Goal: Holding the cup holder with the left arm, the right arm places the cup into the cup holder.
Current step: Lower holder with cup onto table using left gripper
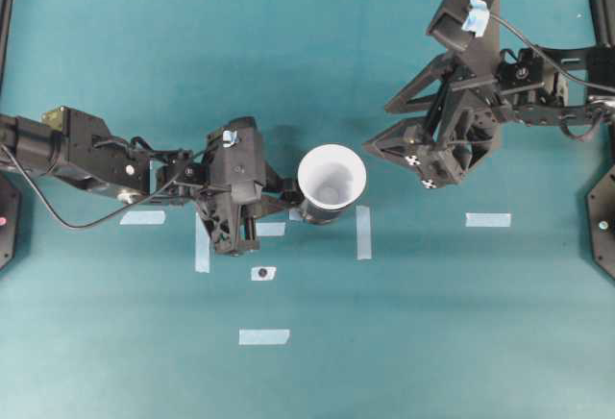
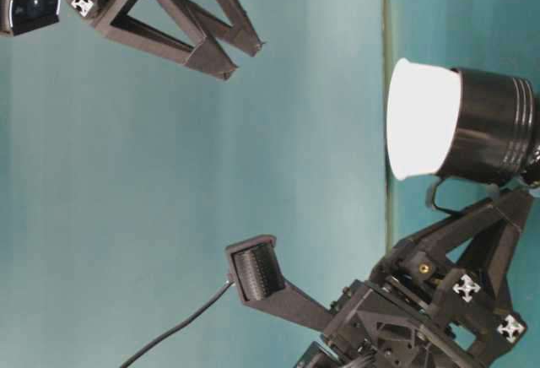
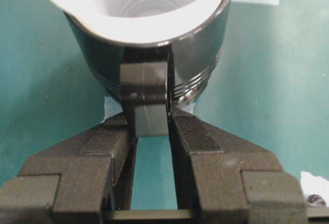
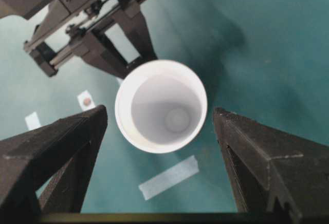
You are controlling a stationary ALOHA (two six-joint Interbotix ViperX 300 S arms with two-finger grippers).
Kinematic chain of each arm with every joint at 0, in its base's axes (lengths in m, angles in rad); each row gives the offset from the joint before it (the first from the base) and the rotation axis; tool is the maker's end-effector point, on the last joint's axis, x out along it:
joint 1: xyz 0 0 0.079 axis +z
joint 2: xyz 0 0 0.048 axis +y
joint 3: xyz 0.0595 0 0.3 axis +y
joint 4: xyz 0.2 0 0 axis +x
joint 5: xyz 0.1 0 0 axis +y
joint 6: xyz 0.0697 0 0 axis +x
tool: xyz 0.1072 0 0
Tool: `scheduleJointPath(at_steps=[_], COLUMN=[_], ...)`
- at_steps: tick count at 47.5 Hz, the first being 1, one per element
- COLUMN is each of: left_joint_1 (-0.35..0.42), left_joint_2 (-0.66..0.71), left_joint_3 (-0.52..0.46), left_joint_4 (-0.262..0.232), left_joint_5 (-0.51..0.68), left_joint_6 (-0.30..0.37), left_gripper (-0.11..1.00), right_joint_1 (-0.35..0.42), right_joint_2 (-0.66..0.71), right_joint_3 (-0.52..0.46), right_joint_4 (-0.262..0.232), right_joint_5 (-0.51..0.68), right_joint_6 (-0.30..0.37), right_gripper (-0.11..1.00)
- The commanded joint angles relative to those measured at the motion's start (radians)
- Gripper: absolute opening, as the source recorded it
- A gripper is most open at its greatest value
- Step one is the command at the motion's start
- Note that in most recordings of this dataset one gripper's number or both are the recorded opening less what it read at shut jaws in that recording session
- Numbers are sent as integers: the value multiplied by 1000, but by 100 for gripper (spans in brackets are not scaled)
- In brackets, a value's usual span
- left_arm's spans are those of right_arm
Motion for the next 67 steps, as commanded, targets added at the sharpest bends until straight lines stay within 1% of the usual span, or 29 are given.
scheduleJointPath(at_steps=[1, 8, 15, 17, 19, 26, 28, 30, 36, 40, 47, 53, 58, 67], left_joint_1=[0, 0, 0, 0, 0, -3, -5, -5, -5, -5, -5, -5, -5, -5], left_joint_2=[-32, -31, -29, -29, -28, -34, -38, -41, -51, -64, -74, -80, -95, -140], left_joint_3=[-23, -40, -54, -57, -60, -64, -66, -64, -64, -64, -58, -54, -48, -20], left_joint_4=[5, 5, 5, 5, 5, 5, 5, 5, 5, 5, 5, 5, 5, 5], left_joint_5=[14, 55, 63, 63, 64, 61, 61, 61, 64, 67, 100, 132, 133, 132], left_joint_6=[2, 5, 6, 6, 6, 11, 11, 11, 11, 11, 12, 11, 12, 14], left_gripper=[25, 25, 25, 28, 35, 71, 78, 82, 82, 83, 88, 89, 89, 89], right_joint_1=[3, 3, 8, 9, 11, 15, 17, 17, 20, 21, 20, 21, 28, 28], right_joint_2=[-41, -41, -37, -35, -34, -31, -31, -29, -29, -29, -29, -29, -31, -29], right_joint_3=[-9, -9, -9, -9, -9, -9, -9, -9, -6, -2, 5, 14, 15, 18], right_joint_4=[3, 3, 3, 3, 3, 3, 3, 3, 3, 3, 3, 2, 2, -2], right_joint_5=[-9, -9, -11, -11, -11, -11, -11, -11, -11, -11, -20, -43, -69, -77], right_joint_6=[11, 11, 11, 11, 11, 12, 12, 11, 12, 14, 38, 58, 58, 58], right_gripper=[90, 90, 90, 90, 90, 90, 90, 90, 90, 90, 90, 90, 90, 89])
